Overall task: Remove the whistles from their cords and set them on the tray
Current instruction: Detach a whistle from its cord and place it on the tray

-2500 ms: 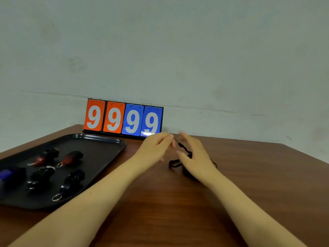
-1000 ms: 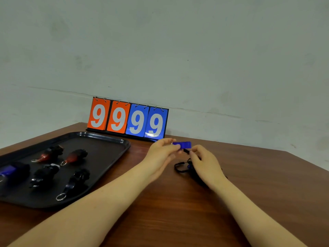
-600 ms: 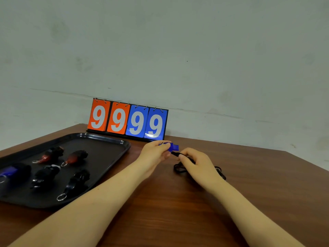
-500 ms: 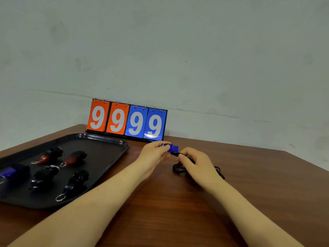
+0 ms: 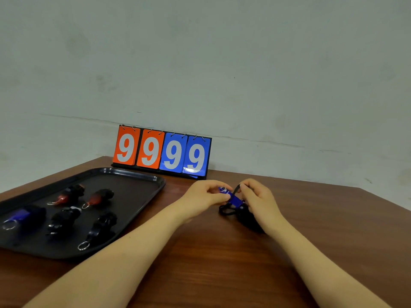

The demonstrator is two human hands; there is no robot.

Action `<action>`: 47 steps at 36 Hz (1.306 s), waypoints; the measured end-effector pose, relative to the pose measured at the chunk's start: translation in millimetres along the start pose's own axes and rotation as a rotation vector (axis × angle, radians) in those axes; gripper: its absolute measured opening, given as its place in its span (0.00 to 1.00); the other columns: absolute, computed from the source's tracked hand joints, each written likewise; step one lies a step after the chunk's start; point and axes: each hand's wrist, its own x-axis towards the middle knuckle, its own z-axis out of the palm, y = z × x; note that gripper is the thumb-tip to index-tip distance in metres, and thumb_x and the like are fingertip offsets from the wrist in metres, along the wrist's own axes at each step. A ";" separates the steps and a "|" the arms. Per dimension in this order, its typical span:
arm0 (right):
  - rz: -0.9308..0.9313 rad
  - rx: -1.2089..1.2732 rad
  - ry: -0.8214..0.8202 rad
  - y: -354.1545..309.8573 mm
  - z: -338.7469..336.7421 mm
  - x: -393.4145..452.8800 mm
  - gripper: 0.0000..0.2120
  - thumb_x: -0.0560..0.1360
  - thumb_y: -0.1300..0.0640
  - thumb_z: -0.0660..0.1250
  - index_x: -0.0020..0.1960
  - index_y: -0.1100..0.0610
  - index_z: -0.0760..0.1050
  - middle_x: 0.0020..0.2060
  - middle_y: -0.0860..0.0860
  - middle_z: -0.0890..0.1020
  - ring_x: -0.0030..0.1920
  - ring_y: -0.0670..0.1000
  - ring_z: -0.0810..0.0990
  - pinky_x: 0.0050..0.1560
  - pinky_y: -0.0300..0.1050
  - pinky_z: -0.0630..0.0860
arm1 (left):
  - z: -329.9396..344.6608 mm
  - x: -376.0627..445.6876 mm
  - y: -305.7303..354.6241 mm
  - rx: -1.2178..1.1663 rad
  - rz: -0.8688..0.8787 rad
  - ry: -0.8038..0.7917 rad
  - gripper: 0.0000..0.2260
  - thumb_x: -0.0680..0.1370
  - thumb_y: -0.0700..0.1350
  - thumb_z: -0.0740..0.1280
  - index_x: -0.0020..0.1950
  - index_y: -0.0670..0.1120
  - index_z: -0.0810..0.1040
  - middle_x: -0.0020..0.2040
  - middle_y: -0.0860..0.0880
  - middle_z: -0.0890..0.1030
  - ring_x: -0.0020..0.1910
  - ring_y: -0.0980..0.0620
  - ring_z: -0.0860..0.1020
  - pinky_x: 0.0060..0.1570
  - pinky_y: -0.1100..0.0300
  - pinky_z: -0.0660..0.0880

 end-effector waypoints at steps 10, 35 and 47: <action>0.256 0.520 -0.065 2.0 -6.1 5.9 0.13 0.79 0.55 0.62 0.38 0.58 0.74 0.25 0.49 0.65 0.24 0.46 0.60 0.21 0.36 0.57 | 12.4 -5.1 8.1 -0.694 -0.003 -0.073 0.09 0.77 0.33 0.64 0.54 0.41 0.80 0.47 0.46 0.85 0.48 0.52 0.83 0.47 0.64 0.78; -0.194 -0.212 -0.157 -9.8 10.6 -8.1 0.15 0.80 0.56 0.60 0.37 0.48 0.76 0.33 0.41 0.78 0.37 0.38 0.75 0.39 0.28 0.66 | -7.0 6.4 -13.0 -0.165 -0.017 0.292 0.10 0.77 0.38 0.69 0.54 0.50 0.80 0.50 0.51 0.80 0.48 0.58 0.79 0.49 0.64 0.79; -0.034 0.096 0.041 -2.9 0.2 -0.4 0.16 0.81 0.58 0.58 0.36 0.54 0.75 0.24 0.40 0.75 0.28 0.38 0.71 0.32 0.32 0.68 | 3.4 -1.4 -0.2 -0.177 -0.047 -0.105 0.13 0.78 0.36 0.65 0.62 0.44 0.77 0.54 0.46 0.82 0.51 0.52 0.83 0.48 0.64 0.78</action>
